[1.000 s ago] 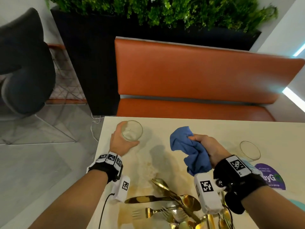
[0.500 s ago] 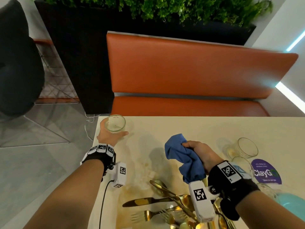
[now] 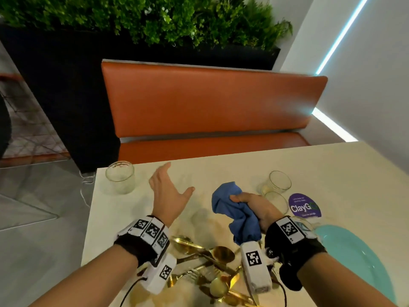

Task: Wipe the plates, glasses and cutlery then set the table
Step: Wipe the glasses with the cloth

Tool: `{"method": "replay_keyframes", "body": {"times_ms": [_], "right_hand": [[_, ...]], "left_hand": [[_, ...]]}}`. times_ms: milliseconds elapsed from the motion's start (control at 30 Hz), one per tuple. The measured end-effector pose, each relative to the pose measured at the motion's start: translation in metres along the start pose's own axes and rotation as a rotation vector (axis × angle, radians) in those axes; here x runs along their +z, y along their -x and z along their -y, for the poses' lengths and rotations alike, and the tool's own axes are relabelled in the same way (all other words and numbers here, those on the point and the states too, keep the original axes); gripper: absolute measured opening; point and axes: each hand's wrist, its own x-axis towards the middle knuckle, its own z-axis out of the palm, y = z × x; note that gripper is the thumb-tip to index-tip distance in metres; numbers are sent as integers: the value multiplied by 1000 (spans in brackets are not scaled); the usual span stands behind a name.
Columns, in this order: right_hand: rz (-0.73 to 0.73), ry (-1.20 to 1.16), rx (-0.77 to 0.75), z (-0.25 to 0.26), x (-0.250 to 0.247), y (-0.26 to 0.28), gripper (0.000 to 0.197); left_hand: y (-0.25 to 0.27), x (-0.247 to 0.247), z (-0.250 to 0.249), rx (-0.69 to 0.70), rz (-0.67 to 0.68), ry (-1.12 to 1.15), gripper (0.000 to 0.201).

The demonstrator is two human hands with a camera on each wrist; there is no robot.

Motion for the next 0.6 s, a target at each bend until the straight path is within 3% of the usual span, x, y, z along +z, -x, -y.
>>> {"method": "replay_keyframes", "body": {"times_ms": [200,333,467,600], "right_hand": [[-82,-190,-178,5,-90,38,15],[-174,-253,-217,-4,-153,52,19],[-226,-264,-196,-22,-199,55,17],[-314,-131,-159,-42,-229,49,12]], "left_hand": [[77,92,-60,35,588,-4,65],[120,148,-85,-41,889,-57,77],[137,189,-100,-120,916,-57,85],[141,226,-103,-231,786,-59,106]]}}
